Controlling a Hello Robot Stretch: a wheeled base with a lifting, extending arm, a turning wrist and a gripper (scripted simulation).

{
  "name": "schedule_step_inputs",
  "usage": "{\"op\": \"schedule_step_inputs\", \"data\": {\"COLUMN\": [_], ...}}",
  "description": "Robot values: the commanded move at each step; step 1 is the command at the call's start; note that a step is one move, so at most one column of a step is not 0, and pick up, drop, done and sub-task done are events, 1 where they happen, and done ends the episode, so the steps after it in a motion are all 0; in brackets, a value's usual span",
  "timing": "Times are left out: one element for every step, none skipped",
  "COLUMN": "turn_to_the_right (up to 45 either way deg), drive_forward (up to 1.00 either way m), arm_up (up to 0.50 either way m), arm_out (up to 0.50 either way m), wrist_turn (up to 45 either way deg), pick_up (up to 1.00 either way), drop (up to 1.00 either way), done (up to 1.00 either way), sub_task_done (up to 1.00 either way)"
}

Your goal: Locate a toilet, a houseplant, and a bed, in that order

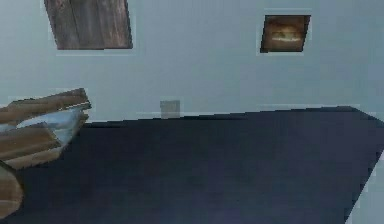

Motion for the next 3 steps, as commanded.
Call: {"op": "schedule_step_inputs", "data": {"turn_to_the_right": [27.0, 0.0, 3.0], "drive_forward": [0.00, 1.00, 0.00], "arm_up": [0.00, 0.00, 0.00], "arm_out": [0.00, 0.00, 0.00], "wrist_turn": [0.0, 0.0, 0.0], "pick_up": [0.00, 0.00, 0.00], "drop": [0.00, 0.00, 0.00], "done": [0.00, 0.00, 0.00], "sub_task_done": [0.00, 0.00, 0.00]}}
